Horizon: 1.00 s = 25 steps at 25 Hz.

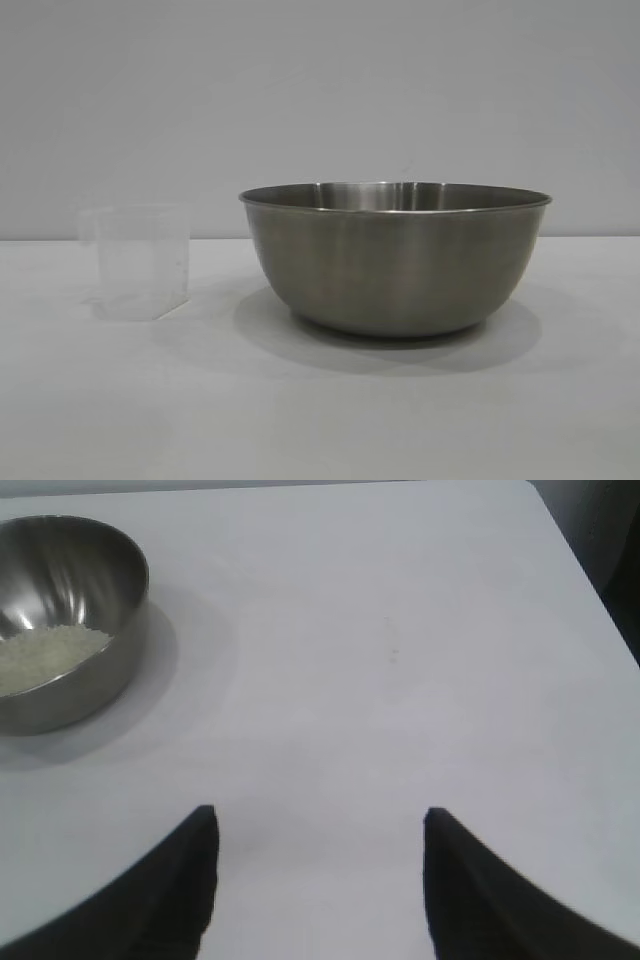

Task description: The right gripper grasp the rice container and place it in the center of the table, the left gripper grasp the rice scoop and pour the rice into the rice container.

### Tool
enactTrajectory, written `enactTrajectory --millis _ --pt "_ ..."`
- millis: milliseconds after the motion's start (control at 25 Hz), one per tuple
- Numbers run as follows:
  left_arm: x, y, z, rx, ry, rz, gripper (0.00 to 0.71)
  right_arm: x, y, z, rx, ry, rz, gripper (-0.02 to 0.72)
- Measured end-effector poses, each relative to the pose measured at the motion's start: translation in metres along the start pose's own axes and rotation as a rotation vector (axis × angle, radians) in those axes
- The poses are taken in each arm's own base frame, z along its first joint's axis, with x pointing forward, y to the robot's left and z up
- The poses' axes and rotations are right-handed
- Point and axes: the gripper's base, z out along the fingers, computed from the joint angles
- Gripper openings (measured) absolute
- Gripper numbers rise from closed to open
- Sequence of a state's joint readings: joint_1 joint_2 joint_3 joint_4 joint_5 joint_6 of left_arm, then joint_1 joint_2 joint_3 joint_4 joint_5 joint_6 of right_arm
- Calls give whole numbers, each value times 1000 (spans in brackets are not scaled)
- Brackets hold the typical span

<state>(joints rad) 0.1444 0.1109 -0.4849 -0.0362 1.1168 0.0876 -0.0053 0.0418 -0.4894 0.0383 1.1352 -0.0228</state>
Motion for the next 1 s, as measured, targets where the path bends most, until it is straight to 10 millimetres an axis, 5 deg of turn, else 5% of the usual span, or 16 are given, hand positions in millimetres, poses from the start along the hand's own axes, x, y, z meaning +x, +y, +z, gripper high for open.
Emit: enactTrajectory --millis 1000 --pt "2 0 -3 -2 -23 1 239 2 0 -2 0 -20 -1 382"
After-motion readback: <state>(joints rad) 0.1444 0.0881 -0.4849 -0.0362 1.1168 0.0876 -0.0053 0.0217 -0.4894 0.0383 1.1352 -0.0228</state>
